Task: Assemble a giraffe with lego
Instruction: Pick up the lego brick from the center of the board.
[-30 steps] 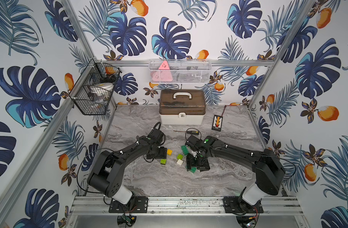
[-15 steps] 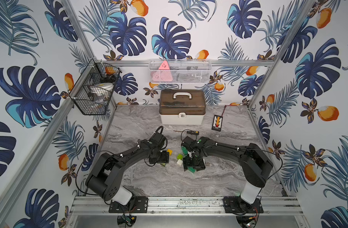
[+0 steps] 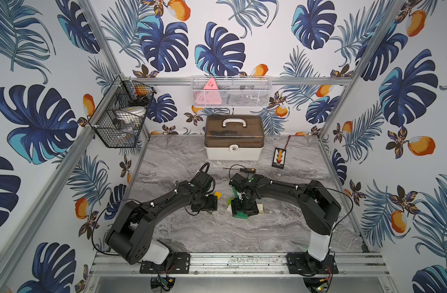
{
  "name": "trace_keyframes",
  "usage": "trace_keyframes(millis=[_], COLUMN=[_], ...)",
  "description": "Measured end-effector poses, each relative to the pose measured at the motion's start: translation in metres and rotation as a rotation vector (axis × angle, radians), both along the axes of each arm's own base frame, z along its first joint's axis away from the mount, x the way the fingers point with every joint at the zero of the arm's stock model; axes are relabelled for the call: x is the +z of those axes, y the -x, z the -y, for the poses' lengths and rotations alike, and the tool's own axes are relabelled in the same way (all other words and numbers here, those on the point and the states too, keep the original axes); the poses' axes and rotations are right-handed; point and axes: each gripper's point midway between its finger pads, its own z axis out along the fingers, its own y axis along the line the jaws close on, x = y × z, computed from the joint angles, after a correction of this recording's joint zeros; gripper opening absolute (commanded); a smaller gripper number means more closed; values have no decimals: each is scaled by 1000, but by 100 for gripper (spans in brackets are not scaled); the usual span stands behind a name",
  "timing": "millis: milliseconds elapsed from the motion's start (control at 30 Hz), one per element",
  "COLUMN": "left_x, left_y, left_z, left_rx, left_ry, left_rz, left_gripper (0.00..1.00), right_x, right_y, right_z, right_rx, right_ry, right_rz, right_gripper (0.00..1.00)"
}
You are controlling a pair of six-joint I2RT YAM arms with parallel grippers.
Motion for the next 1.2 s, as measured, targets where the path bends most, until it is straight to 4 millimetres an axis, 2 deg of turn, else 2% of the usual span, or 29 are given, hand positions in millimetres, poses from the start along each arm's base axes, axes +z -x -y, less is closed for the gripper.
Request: trace_keyframes(millis=[400, 567, 733, 933, 1100, 1200], left_x=[2, 2, 1, -9, -15, -15], left_y=[4, 5, 3, -3, -7, -8], left_z=[-7, -9, -8, -5, -1, 1], left_rx=[18, 27, 26, 4, -6, -20], left_ry=[-20, -26, -28, -39, -38, -28], left_rz=[9, 7, 3, -5, -10, -4], left_gripper=[78, 78, 78, 78, 78, 77], right_x=[-9, -11, -12, -10, -6, 10], right_y=[-4, -4, -3, -4, -6, -9], right_z=[3, 6, 7, 6, 10, 12], right_rx=[38, 47, 47, 51, 50, 46], right_ry=[46, 70, 75, 73, 85, 79], right_rz=[34, 48, 48, 52, 71, 103], right_gripper=[77, 68, 51, 46, 46, 46])
